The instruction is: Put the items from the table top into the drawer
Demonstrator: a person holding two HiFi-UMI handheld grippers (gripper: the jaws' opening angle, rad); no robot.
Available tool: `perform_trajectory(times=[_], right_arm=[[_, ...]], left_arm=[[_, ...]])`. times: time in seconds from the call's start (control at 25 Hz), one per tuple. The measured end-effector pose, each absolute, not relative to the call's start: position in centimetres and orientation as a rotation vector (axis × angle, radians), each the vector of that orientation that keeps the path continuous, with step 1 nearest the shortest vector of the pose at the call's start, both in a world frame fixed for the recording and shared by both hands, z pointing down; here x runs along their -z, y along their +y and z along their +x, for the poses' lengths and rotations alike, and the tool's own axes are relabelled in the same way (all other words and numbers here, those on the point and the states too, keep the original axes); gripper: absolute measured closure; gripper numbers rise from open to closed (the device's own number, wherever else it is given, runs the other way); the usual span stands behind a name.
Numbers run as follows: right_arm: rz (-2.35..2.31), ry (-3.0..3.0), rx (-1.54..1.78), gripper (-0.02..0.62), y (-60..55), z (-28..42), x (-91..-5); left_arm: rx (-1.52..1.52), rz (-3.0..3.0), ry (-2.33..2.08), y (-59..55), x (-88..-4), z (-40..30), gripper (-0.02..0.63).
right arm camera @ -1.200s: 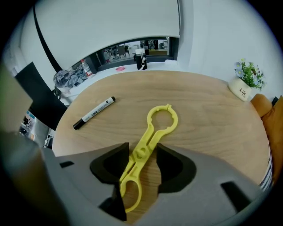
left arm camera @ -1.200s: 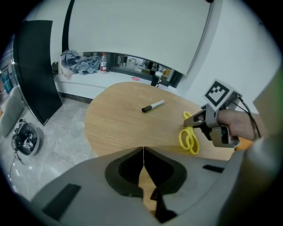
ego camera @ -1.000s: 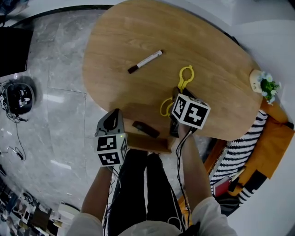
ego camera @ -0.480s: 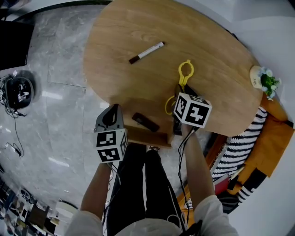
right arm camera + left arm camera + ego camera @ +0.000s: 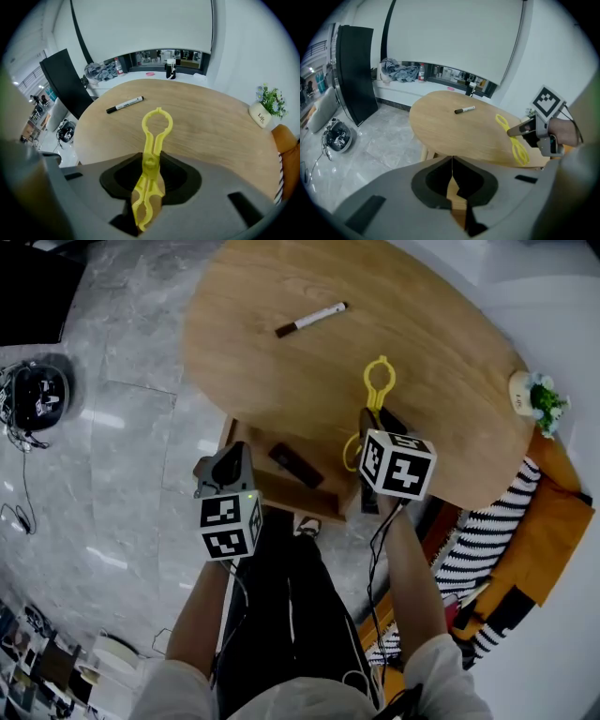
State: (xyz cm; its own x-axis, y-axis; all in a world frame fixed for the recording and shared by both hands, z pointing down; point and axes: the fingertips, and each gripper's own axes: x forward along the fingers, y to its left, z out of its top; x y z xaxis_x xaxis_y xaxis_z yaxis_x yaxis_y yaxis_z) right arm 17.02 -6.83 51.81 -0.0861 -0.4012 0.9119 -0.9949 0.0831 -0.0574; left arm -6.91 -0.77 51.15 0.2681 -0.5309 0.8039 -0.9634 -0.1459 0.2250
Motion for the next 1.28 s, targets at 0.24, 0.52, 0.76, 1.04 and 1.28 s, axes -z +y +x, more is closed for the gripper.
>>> perform_trajectory(times=[0.24,0.52,0.76,1.04,1.28], right_arm=[[1.31,-1.673,-0.924,0.488,-3.5,15.0,-50.9],[1.117,-1.77,-0.812,0.488,0.6,11.0,-50.7],[0.889,-1.849,-0.63,0.488,3.8,6.6,-51.2],[0.657,-1.907,-0.52,0.488,7.4,2.4,-52.7],[0.526,-1.843,-0.405,0.488,9.0,2.3,-55.7]], left_arm=[[-0.709,1.762,-1.405,3.2,-50.6,-7.2,0.595],[-0.648,1.685,-1.478,7.4,-50.7,-8.2,0.595],[-0.591,1.613,-1.53,10.4,-51.3,-8.9,0.595],[-0.556,1.554,-1.572,13.0,-52.0,-10.7,0.595],[-0.546,1.485,-1.585,14.7,-53.6,-12.2,0.597]])
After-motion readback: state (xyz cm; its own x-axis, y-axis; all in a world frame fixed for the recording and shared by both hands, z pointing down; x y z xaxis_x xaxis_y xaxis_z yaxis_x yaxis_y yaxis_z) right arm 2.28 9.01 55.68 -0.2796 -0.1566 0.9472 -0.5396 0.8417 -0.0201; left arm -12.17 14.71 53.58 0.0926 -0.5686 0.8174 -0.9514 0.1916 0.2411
